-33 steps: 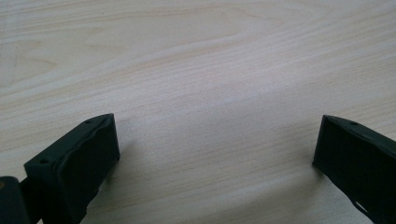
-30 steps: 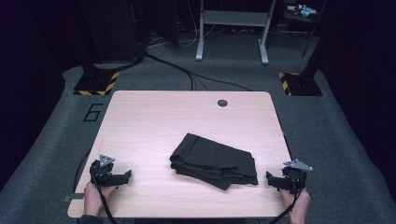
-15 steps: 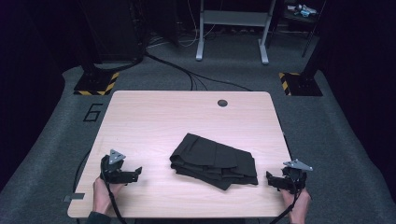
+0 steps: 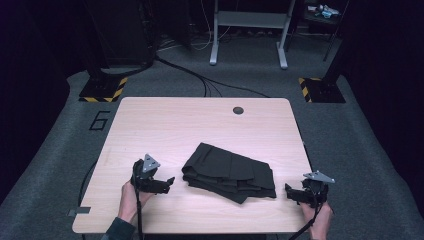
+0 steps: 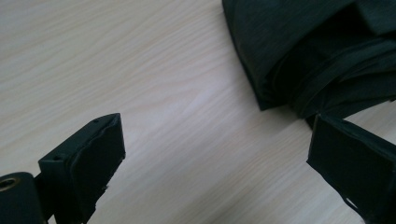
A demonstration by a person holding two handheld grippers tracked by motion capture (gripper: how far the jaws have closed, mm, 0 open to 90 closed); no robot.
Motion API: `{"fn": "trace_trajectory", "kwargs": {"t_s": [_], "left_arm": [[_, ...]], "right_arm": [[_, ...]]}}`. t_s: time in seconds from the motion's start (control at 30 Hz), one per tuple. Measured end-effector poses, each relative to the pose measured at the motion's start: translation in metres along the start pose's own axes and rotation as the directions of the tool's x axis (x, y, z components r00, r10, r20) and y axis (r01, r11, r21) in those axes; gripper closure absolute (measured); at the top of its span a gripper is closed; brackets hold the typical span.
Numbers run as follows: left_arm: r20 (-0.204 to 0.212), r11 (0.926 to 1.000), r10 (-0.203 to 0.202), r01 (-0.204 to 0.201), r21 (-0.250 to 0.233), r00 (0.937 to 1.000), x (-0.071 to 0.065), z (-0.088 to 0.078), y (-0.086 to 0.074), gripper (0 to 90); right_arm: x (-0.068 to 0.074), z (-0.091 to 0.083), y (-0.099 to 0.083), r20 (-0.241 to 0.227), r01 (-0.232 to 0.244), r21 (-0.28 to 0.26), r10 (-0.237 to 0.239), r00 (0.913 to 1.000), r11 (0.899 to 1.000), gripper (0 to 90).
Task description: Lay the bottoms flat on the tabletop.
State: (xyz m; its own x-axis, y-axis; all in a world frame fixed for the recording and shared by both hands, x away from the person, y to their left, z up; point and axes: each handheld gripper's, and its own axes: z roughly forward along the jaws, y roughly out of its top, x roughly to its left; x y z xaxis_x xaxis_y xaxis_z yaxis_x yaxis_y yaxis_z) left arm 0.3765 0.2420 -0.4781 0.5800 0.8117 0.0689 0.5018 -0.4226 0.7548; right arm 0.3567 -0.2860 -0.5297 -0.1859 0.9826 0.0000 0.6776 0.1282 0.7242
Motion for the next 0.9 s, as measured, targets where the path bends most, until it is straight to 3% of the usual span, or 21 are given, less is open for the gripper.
{"fn": "trace_trajectory", "kwargs": {"t_s": [0.17, 0.47, 0.5, 0.53, 0.57, 0.6, 0.67, 0.77, 0.87, 0.9], "left_arm": [[0.041, 0.9993, 0.032, -0.031, -0.020, 0.9987, -0.014, 0.006, 0.015, 4.5], [0.096, 0.9942, 0.100, -0.095, -0.050, 0.9904, -0.041, 0.016, 0.041, 3.4], [0.112, 0.9918, 0.123, -0.118, -0.048, 0.9861, -0.047, 0.020, 0.047, 3.2], [0.112, 0.9918, 0.123, -0.118, -0.048, 0.9861, -0.047, 0.020, 0.047, 2.8], [0.128, 0.9889, 0.147, -0.143, -0.043, 0.9808, -0.055, 0.023, 0.052, 2.4], [0.128, 0.9889, 0.147, -0.143, -0.043, 0.9808, -0.055, 0.023, 0.052, 2.1], [0.144, 0.9841, 0.177, -0.172, -0.042, 0.9737, -0.066, 0.028, 0.057, 1.5], [0.154, 0.9807, 0.195, -0.190, -0.044, 0.9687, -0.072, 0.031, 0.060, 0.8], [0.173, 0.9736, 0.228, -0.225, -0.038, 0.9580, -0.083, 0.037, 0.064, 0.0], [0.185, 0.9689, 0.248, -0.244, -0.040, 0.9511, -0.091, 0.041, 0.066, 0.0]], "right_arm": [[0.000, 0.000, 0.000, 0.000, 0.000, 0.000, 0.000, 1.0000, 1.000, 3.3], [0.000, 0.000, 0.000, 0.001, 0.000, -0.001, 0.000, 1.0000, 1.000, 3.3], [0.000, 0.000, 0.000, 0.001, -0.001, -0.001, 0.001, 1.0000, 1.000, 3.3], [0.000, 0.000, 0.000, 0.001, -0.001, -0.001, 0.001, 1.0000, 1.000, 3.3], [0.000, 0.000, 0.000, 0.001, -0.001, -0.001, 0.001, 1.0000, 1.000, 3.3], [0.000, 0.000, 0.000, 0.001, -0.001, -0.001, 0.001, 1.0000, 1.000, 3.3], [0.000, 0.000, 0.000, 0.001, -0.001, -0.001, 0.001, 1.0000, 1.000, 3.3], [0.000, 0.000, 0.000, 0.001, -0.001, -0.001, 0.001, 1.0000, 1.000, 3.3], [0.000, 0.000, 0.000, 0.001, -0.001, -0.001, 0.001, 1.0000, 1.000, 3.3], [0.000, 0.000, 0.000, 0.001, -0.001, -0.001, 0.001, 1.0000, 1.000, 3.3]]}}
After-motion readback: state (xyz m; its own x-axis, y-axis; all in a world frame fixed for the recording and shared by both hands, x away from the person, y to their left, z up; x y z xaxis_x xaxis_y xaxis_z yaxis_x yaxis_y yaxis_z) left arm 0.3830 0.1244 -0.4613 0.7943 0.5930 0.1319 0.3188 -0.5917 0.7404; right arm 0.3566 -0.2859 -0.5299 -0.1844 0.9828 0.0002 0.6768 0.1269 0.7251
